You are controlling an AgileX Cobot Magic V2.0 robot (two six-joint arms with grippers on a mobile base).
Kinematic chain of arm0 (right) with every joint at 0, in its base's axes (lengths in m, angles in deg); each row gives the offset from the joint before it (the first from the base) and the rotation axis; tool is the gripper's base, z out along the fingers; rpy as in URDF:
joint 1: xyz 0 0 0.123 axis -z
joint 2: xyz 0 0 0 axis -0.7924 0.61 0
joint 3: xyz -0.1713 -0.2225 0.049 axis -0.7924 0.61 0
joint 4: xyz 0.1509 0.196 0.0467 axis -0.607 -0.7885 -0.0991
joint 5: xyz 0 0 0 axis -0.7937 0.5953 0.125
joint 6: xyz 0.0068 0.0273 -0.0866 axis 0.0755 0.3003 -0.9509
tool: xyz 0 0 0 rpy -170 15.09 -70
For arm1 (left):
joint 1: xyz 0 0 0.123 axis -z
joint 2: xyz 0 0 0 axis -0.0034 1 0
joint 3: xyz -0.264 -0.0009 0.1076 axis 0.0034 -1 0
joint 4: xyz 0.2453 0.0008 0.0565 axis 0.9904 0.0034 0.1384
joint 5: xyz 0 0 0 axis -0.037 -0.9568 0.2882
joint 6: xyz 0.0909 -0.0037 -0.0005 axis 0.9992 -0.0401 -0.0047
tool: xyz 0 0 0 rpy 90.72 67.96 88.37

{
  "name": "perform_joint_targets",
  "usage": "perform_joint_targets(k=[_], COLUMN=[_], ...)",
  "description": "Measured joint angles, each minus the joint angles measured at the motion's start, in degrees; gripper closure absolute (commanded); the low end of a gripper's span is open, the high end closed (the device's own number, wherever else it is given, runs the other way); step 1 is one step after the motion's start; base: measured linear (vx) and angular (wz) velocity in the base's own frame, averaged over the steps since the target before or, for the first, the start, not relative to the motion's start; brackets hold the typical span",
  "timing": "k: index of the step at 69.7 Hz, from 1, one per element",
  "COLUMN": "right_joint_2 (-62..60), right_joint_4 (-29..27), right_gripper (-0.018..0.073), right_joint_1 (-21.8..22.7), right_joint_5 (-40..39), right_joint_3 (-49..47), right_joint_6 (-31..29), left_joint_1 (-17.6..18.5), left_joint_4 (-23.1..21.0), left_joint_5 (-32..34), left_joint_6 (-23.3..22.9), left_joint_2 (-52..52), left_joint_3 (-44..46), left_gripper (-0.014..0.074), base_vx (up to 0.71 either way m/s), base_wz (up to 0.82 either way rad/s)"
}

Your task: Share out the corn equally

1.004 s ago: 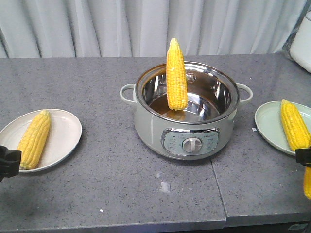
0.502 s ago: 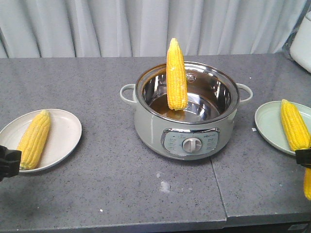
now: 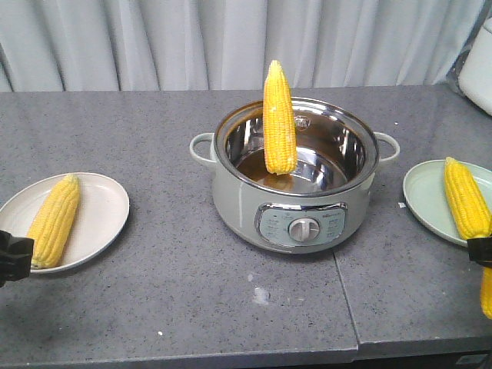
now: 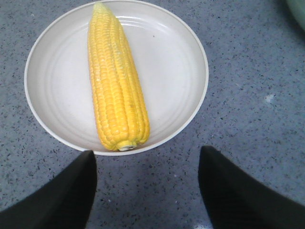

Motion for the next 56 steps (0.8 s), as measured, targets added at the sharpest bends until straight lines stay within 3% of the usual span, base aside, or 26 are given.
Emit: perform_joint_targets(k=[40,56], right_joint_2=[0.0,0.0], right_joint_4=[0.0,0.0], right_gripper=[0.0365,0.0365], right_joint_1=[0.0,0.0], right_joint_5=[0.5,0.6], right_joint_3=[0.0,0.0], right_joint_6=[0.0,0.0], left_joint_1=[0.0,0.0], left_joint_4=[0.0,0.0], left_joint_5=[-1.3,-3.7], left_joint_6=[0.0,0.0], left_joint_2=[0.0,0.7], left_joint_3=[0.1,8.9], left_gripper=[0.0124,0.0124], base_vx=[0.0,0.0], base_wz=[0.0,0.0])
